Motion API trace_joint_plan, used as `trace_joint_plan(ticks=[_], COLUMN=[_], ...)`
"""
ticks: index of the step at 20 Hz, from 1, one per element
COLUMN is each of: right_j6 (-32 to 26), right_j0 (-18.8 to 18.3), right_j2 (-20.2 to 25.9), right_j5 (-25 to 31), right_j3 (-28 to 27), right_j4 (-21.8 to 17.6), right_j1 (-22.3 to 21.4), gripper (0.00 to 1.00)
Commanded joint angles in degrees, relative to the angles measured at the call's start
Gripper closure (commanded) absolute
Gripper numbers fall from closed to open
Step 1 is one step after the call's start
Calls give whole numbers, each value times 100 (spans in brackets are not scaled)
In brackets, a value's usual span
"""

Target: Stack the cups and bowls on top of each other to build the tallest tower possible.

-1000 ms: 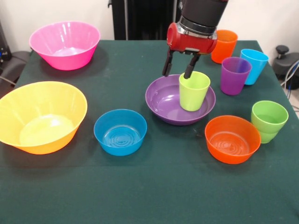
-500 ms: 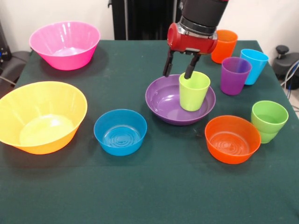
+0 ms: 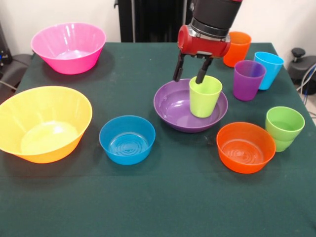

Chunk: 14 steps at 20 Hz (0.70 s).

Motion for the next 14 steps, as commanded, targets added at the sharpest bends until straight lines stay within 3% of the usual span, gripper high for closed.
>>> trace_joint_plan(ticks=[1,14], right_j6=[772,208], right_j0=[138,435], right_j2=[1074,1375], right_j5=[-213,559], right_j3=[-190,386], right_j4=[259,659], right_j1=[85,119], gripper=[0,0])
